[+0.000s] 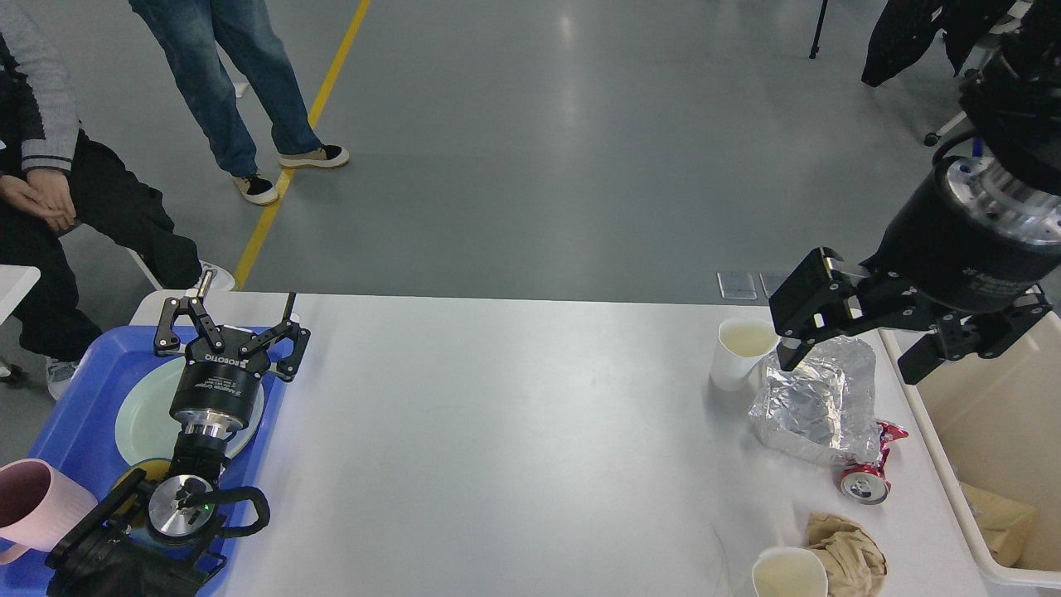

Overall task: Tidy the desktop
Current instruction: 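Move the right gripper back to the paper cup nearest the robot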

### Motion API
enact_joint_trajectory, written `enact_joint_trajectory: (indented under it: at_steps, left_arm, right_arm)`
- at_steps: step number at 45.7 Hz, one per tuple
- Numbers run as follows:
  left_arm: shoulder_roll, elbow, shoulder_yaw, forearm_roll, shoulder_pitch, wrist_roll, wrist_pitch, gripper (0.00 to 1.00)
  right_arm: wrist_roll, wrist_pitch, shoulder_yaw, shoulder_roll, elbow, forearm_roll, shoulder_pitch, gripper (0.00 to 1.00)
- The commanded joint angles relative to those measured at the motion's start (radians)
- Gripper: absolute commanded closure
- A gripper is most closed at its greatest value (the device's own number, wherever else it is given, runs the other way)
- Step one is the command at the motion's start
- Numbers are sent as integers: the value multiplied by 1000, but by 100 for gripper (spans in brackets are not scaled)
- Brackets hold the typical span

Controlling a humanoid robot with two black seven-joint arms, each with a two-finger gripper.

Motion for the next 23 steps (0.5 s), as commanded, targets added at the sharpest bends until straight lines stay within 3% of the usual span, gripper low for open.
enact_joint_trajectory:
  at_steps: [1, 18, 23]
  left_arm:
    - [0, 0, -1, 0, 0, 0, 0, 4]
    - [0, 0, 0, 0, -1, 0, 0, 4]
    - [0, 0, 0, 0, -1, 0, 0, 4]
  right_arm:
    - [1, -4, 0, 11, 8, -1, 6, 0]
    - [1, -5, 46, 11, 18, 1, -51, 2]
    - [1, -15, 77, 11, 35, -2, -89, 8]
